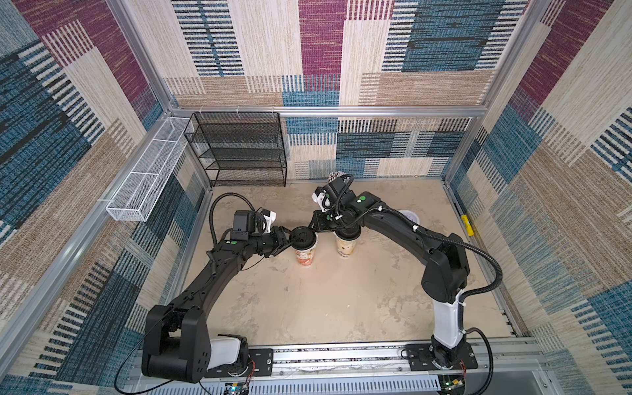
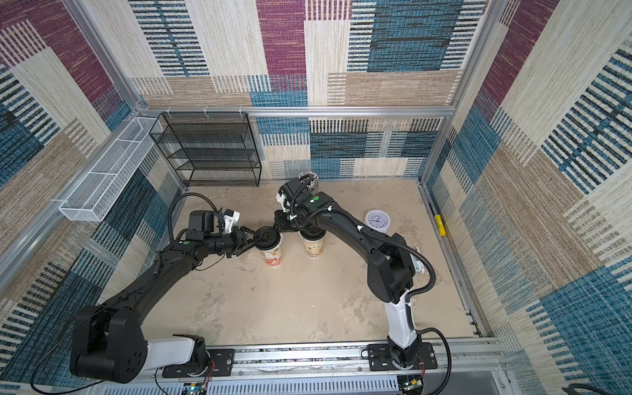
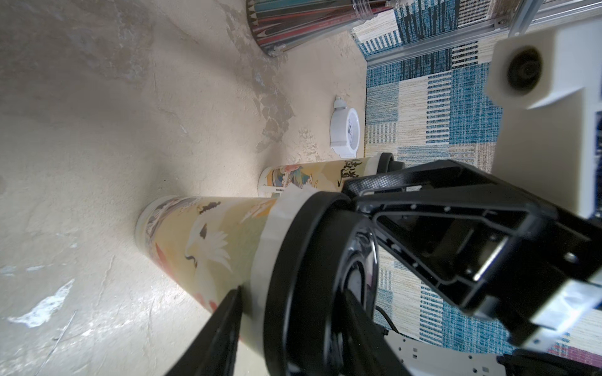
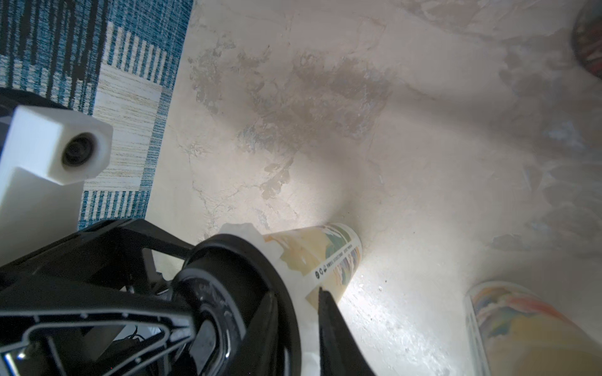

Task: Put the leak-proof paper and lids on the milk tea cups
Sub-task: Secure the cup lid on the cup.

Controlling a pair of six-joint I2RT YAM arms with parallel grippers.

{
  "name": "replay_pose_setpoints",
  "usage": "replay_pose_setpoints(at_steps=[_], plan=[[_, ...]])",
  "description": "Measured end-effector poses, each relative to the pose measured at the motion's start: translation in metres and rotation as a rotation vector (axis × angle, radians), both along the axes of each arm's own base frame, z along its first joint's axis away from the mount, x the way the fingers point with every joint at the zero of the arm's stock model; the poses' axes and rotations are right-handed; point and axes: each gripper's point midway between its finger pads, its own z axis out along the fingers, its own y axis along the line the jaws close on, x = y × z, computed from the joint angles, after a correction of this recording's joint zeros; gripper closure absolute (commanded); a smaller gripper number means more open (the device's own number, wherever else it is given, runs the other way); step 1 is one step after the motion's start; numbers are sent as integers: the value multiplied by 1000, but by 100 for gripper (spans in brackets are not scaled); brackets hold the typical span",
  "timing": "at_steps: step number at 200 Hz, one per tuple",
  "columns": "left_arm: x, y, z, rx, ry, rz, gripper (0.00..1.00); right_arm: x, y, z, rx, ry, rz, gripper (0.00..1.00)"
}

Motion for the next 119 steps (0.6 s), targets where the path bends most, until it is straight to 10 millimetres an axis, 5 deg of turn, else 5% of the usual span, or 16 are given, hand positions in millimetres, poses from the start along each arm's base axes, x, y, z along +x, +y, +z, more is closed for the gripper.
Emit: replay_pose_setpoints(at_steps=[42, 119], plan=[[1, 0, 1, 7, -5, 3, 51, -12, 1, 39, 47, -32, 19, 72], [3, -1, 1, 8, 4, 1, 52, -40, -17, 7, -19, 78, 33, 74]])
